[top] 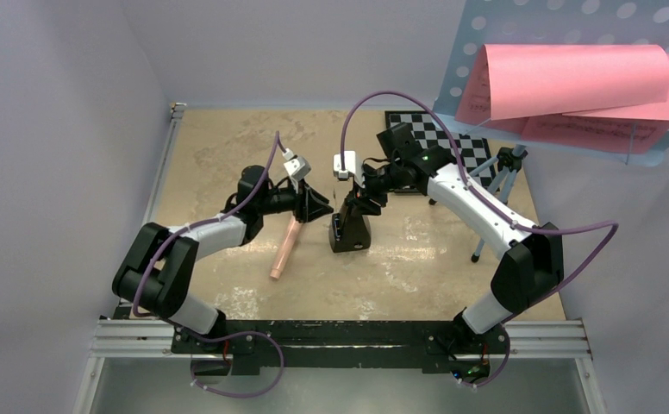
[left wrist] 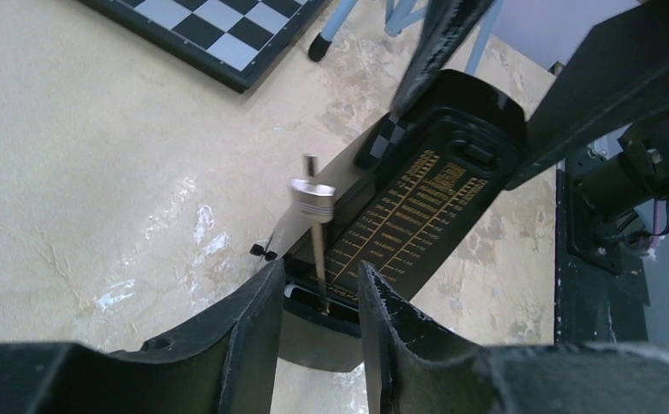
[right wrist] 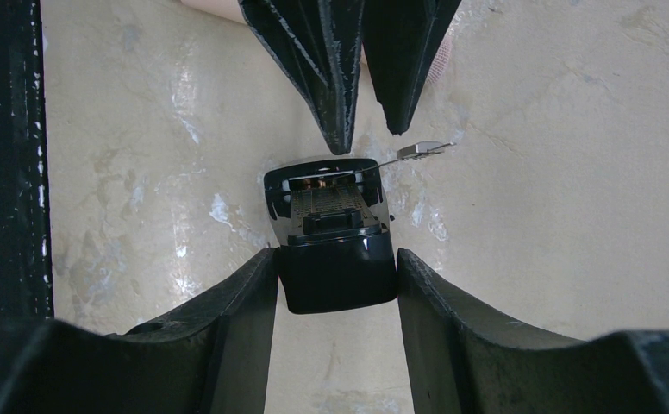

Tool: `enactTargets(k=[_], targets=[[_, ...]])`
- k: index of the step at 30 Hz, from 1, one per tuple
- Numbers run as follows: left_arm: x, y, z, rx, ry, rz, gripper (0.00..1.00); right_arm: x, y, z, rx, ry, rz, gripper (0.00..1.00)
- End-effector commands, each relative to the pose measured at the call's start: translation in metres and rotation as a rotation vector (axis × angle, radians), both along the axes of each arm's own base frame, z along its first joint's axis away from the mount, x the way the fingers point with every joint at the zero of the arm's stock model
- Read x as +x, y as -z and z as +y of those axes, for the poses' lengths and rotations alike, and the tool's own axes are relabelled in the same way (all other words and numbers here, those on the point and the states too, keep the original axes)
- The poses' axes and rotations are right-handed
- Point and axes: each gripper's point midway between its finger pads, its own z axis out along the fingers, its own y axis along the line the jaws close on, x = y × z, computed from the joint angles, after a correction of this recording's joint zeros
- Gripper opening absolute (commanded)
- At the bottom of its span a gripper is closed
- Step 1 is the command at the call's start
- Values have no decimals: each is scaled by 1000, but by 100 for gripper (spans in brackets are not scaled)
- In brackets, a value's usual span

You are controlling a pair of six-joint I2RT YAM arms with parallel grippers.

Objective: Pack up the instrument practice props

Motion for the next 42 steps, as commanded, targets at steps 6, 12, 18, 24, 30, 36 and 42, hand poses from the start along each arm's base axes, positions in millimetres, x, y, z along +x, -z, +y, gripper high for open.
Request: enactTargets(k=[6,12,18,24,30,36,42], targets=[[8,-25,-13,-106,79,-19,34,-20,19,-10,-85,22,128,12],[-5,-21,-12,-80,161,-48,32,-20,20,-10,-90,22,135,12],[-15,-7,-3,6,208,-150,42,-20,21,-11,-97,24,144,11],[-13,-4,-5,43,238,-251,45,-19,20,-9,-98,27,150,10],[-20,-3,-5,91,357,-367,43,-20,20,-9,-103,20,162,10],[-34,-3,-10,104,438,-443,39,-17,19,-5,-96,34,164,9],[-20,-12,-19,81,395,-454,35,-16,20,-3,-93,35,173,7]])
